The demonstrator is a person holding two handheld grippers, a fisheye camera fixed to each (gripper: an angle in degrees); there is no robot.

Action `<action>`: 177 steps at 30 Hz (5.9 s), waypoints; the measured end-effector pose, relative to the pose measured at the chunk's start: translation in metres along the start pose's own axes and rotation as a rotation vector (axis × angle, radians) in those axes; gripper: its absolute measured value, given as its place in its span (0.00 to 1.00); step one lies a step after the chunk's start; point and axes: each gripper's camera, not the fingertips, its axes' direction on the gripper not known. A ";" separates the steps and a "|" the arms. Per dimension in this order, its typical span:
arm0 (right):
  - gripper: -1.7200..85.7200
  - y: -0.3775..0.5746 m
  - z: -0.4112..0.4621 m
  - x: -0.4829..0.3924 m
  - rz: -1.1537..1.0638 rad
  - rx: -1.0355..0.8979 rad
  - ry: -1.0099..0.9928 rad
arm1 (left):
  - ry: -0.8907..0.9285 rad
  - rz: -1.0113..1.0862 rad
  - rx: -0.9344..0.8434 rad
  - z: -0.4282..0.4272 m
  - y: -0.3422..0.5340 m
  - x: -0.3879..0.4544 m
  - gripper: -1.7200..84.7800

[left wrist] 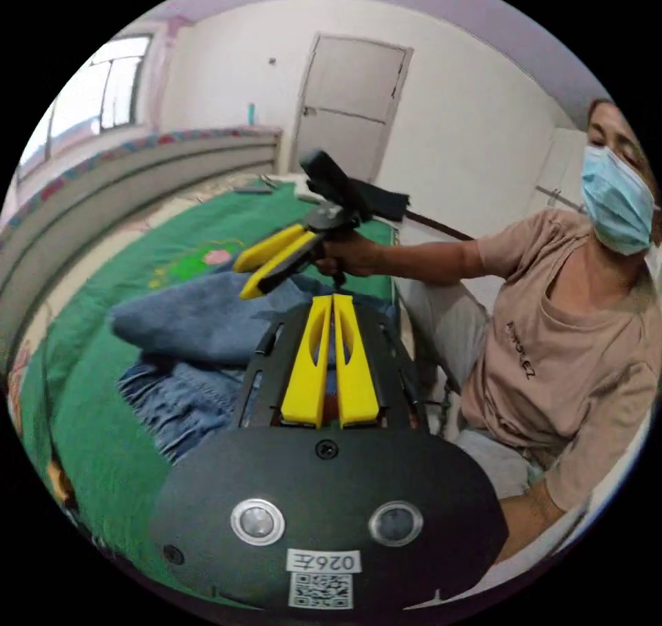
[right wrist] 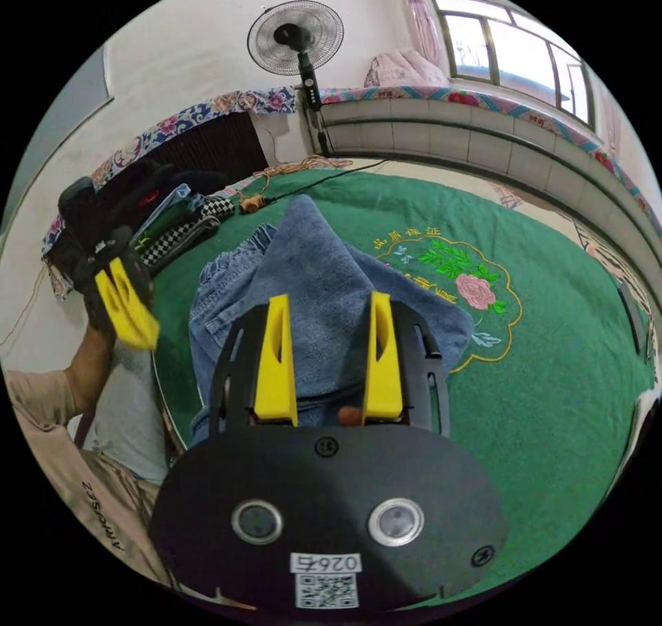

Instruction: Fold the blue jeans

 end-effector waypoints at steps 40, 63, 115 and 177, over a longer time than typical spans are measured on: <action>0.05 0.095 -0.161 0.217 0.616 -0.332 0.559 | -0.533 -0.947 -0.007 -0.226 0.025 -0.072 0.04; 0.01 0.041 -0.114 0.097 -0.084 -0.438 0.326 | -0.417 -0.504 -0.352 -0.075 -0.104 0.022 0.02; 0.00 0.221 -0.647 0.329 0.604 0.432 0.271 | -0.093 -0.235 0.067 -0.223 -0.153 0.111 0.01; 0.01 -0.031 -0.374 0.396 0.163 -0.424 0.682 | -0.451 -0.681 -0.254 -0.263 -0.152 -0.025 0.07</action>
